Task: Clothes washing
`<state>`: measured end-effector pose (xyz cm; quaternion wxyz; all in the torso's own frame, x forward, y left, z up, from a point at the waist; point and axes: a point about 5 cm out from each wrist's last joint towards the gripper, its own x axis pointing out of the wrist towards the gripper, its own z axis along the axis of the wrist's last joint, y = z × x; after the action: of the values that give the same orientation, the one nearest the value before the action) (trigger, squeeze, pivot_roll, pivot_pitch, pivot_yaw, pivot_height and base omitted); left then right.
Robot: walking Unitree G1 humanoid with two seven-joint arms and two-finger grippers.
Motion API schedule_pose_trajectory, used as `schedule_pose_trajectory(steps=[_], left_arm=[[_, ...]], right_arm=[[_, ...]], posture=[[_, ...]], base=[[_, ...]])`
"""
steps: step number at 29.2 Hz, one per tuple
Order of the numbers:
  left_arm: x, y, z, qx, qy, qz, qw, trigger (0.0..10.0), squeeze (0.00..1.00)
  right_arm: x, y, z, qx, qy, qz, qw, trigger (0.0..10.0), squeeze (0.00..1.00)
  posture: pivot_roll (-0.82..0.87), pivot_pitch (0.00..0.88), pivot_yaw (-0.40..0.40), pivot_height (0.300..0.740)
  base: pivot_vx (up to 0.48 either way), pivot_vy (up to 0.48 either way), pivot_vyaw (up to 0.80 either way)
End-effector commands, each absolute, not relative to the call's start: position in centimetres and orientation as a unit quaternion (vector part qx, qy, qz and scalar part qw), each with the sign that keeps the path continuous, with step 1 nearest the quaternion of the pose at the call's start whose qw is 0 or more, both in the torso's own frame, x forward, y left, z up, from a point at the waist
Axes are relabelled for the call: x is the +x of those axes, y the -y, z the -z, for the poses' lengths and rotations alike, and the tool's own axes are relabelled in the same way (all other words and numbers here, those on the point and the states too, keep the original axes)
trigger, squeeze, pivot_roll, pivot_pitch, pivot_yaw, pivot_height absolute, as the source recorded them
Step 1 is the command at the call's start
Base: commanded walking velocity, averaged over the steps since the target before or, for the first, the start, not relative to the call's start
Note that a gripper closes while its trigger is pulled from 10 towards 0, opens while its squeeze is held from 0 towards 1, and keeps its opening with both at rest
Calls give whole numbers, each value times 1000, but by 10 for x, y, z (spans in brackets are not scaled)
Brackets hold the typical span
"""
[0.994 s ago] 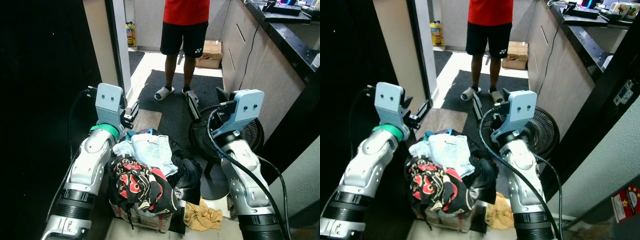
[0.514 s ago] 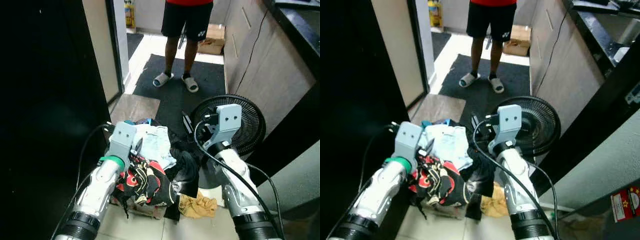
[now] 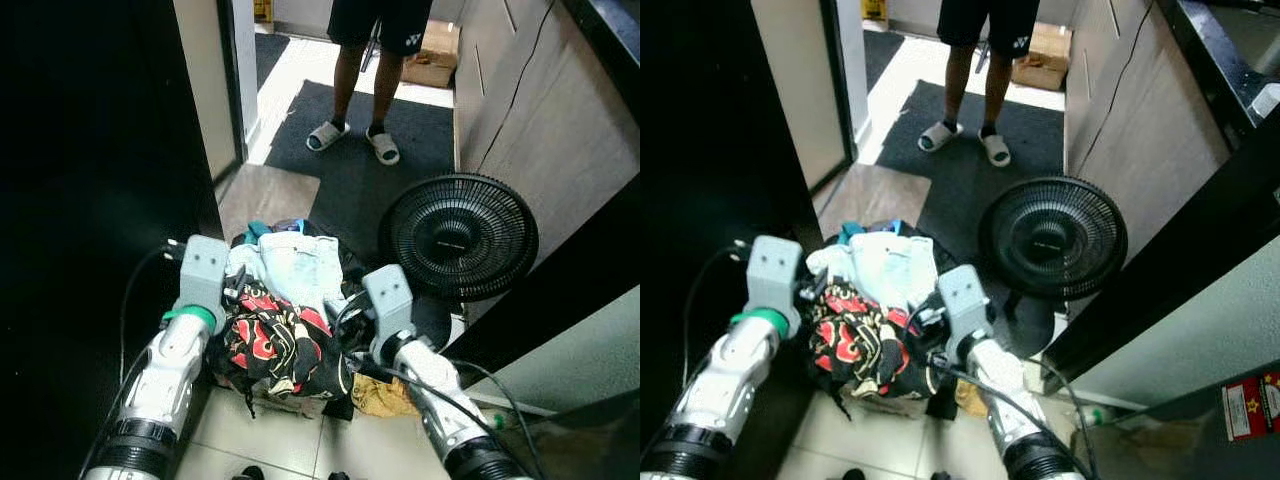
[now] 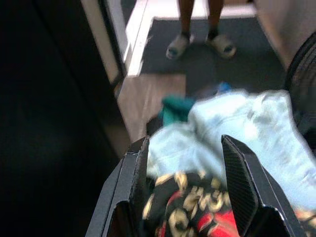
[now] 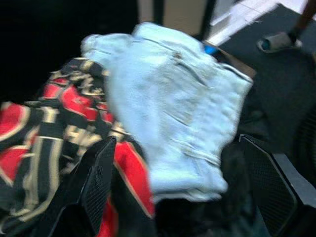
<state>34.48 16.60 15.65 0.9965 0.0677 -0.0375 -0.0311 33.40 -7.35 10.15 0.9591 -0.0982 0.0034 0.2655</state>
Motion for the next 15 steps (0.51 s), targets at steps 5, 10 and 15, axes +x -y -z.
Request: schedule_pose_trajectory(steps=[5,10,15], left_arm=[[343,-165,-168,54,53,27,997,10000,0],[341,-169,-188,45,77,19,996,10000,0],[336,-175,-203,46,90,14,995,10000,0]], right_arm=[[323,49,-80,-147,-31,-323,935,10000,0],[316,42,-67,-147,-49,-349,924,10000,0],[318,36,-70,-116,-47,-359,925,10000,0]], posture=[[120,252,-34,740],[139,274,-38,740],[164,311,-27,740]], base=[[0,0,0],[0,0,0],[0,0,0]])
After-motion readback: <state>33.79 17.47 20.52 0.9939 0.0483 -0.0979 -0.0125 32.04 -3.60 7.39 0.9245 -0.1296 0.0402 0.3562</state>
